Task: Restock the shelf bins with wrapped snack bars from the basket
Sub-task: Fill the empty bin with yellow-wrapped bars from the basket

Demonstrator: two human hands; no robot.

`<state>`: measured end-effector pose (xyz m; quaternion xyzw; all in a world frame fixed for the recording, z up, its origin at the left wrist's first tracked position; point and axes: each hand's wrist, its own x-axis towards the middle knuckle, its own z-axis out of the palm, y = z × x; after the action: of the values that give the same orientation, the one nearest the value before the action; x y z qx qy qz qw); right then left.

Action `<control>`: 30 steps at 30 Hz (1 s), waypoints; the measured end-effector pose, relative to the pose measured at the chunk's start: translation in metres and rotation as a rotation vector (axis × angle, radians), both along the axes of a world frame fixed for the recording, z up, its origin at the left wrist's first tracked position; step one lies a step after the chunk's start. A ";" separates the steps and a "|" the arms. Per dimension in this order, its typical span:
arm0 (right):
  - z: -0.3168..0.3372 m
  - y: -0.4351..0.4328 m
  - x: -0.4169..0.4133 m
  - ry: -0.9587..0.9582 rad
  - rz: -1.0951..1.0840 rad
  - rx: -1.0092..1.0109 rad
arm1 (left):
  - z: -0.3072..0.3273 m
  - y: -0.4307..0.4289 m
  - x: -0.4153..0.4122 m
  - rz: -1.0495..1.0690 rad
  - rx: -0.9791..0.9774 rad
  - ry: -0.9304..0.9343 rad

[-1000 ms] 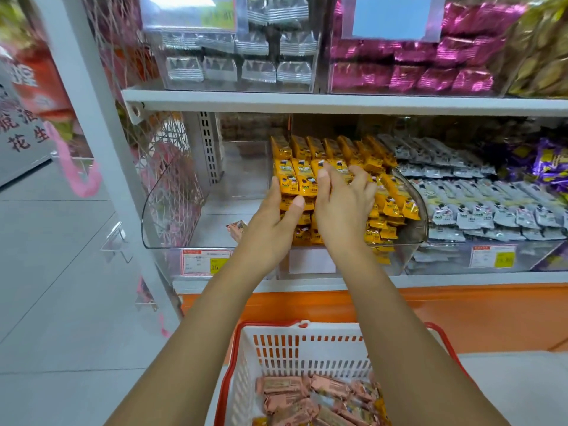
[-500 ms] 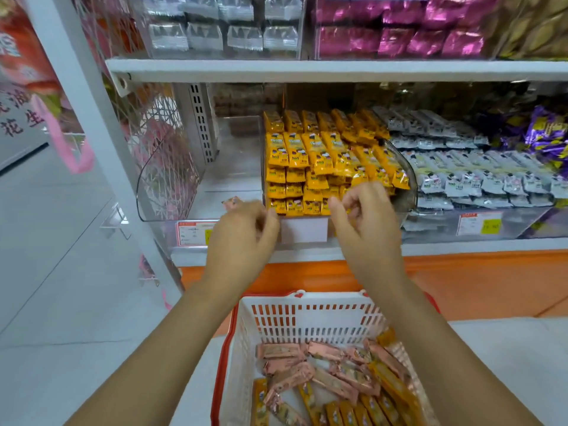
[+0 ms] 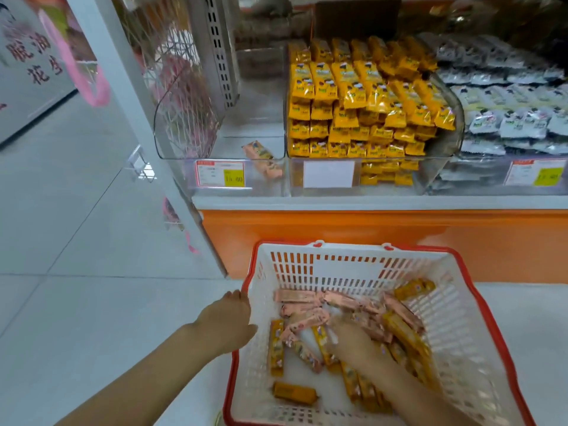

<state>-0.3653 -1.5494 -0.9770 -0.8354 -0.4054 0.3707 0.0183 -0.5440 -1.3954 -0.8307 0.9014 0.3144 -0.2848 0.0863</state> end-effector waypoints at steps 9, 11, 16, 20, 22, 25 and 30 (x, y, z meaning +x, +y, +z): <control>-0.059 0.011 -0.022 0.007 -0.168 -0.120 | -0.010 0.001 0.012 0.001 0.048 0.093; -0.058 0.012 -0.020 0.018 -0.246 -0.076 | -0.011 0.000 0.015 -0.018 0.081 0.121; -0.068 0.015 -0.016 -0.037 -0.171 -0.115 | -0.012 0.001 0.018 -0.065 0.116 0.173; -0.043 0.015 -0.020 0.069 -0.049 -0.296 | -0.011 0.003 0.015 -0.076 0.110 0.158; -0.031 0.011 -0.015 0.179 0.058 -0.414 | -0.011 0.004 0.014 -0.076 0.103 0.154; -0.016 0.008 -0.014 0.235 0.168 -0.539 | -0.009 0.004 0.012 -0.093 0.099 0.161; -0.006 0.022 -0.024 0.335 0.269 -0.412 | -0.008 0.005 0.011 -0.102 0.101 0.147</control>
<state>-0.3892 -1.5274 -0.9826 -0.6874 -0.4201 0.5771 -0.1341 -0.5332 -1.3901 -0.8382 0.8962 0.2876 -0.3378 0.0027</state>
